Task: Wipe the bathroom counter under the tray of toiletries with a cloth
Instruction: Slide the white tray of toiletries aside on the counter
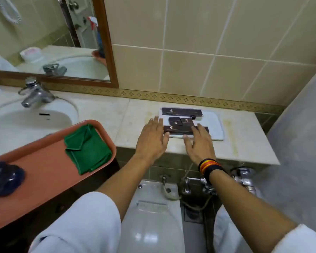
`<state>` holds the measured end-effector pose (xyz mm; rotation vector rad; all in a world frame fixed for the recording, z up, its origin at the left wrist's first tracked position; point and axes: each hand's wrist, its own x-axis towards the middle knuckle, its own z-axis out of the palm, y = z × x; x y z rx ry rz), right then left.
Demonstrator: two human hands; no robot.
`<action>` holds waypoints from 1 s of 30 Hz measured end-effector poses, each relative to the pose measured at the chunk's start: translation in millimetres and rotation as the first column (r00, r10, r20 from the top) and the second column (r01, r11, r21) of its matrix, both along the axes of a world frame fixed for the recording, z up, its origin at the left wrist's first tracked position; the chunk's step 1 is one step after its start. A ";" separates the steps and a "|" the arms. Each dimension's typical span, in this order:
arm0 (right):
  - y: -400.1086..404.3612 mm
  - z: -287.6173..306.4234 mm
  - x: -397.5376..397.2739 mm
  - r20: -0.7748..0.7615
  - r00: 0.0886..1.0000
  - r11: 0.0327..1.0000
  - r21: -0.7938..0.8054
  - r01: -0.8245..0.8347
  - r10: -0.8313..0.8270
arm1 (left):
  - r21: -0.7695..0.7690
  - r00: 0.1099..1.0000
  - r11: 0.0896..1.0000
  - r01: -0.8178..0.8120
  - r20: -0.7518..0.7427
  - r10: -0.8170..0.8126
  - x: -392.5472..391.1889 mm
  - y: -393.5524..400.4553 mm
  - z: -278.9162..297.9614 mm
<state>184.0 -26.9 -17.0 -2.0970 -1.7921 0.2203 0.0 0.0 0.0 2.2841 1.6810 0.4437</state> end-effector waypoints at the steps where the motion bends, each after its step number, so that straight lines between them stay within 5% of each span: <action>1: 3.2 -1.0 10.1 -0.058 0.995 0.996 0.010 0.087 -0.086 | -0.032 0.994 0.998 -0.045 0.100 0.048 4.2 3.0 -4.2; 5: 24.0 4.7 57.6 -0.081 0.927 0.929 -0.091 0.359 -0.366 | -0.292 0.836 0.926 -0.238 0.424 0.349 25.1 20.4 4.1; 11: 67.7 3.4 105.4 -0.125 0.863 0.865 -0.195 0.462 -0.489 | -0.499 0.700 0.799 -0.335 0.436 0.566 52.5 55.1 1.9; 18: 67.5 7.2 145.6 -0.454 0.700 0.835 -0.292 0.467 -0.551 | -0.523 0.538 0.711 -0.471 0.469 0.701 75.5 84.1 -6.4; 22: 8.8 4.9 160.1 -0.663 0.470 0.796 -0.352 0.492 -0.583 | -0.501 0.582 0.736 -0.456 0.458 0.672 106.7 91.6 8.6; 27: -51.2 9.6 203.7 -0.846 0.080 0.745 -0.415 0.522 -0.527 | -0.407 0.777 0.875 -0.264 0.448 0.443 199.2 95.2 32.5; 30: -74.7 14.0 230.4 -0.900 -0.042 0.721 -0.374 0.584 -0.433 | -0.387 0.820 0.906 -0.171 0.454 0.349 260.5 94.9 33.5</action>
